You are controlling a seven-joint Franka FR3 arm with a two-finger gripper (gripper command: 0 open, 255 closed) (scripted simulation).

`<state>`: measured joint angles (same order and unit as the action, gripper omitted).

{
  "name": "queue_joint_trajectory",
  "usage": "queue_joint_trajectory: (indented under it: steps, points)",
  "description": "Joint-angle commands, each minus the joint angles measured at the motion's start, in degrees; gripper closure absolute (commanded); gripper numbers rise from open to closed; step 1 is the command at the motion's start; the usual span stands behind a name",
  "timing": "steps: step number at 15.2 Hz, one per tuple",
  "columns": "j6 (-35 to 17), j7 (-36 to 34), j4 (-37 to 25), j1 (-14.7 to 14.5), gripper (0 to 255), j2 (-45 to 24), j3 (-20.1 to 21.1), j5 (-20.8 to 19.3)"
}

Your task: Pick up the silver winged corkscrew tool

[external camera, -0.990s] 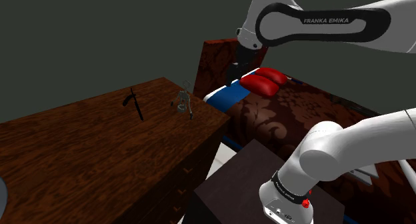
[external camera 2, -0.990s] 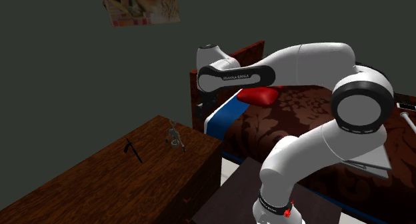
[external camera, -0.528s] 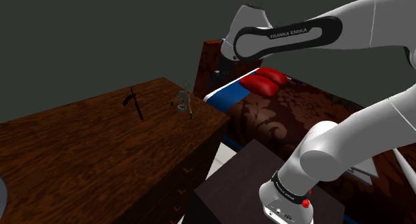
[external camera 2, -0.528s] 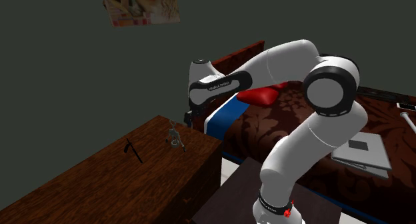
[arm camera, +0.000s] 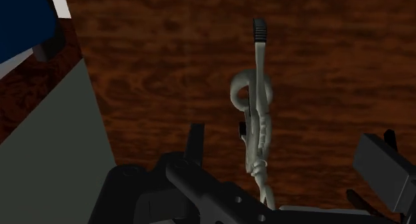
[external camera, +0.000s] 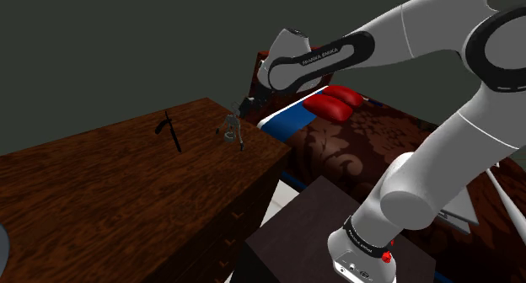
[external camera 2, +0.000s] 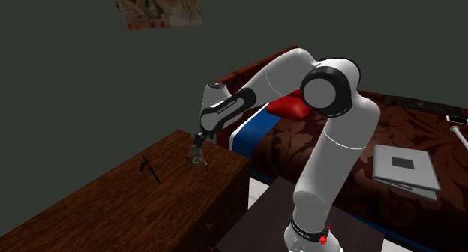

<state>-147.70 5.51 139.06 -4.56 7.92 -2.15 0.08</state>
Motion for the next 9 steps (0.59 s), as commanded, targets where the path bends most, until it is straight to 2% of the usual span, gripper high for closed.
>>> queue_joint_trajectory:
  steps: [1,3,9]
  points:
    - [-4.1,1.1,-2.2,-0.4,0,-4.7,-0.2,1.6]
    - [-7.5,2.3,-4.5,-0.7,0,-8.9,-0.1,3.3]
    - [-12.1,3.1,-3.3,-0.6,0,-12.4,0.1,4.2]
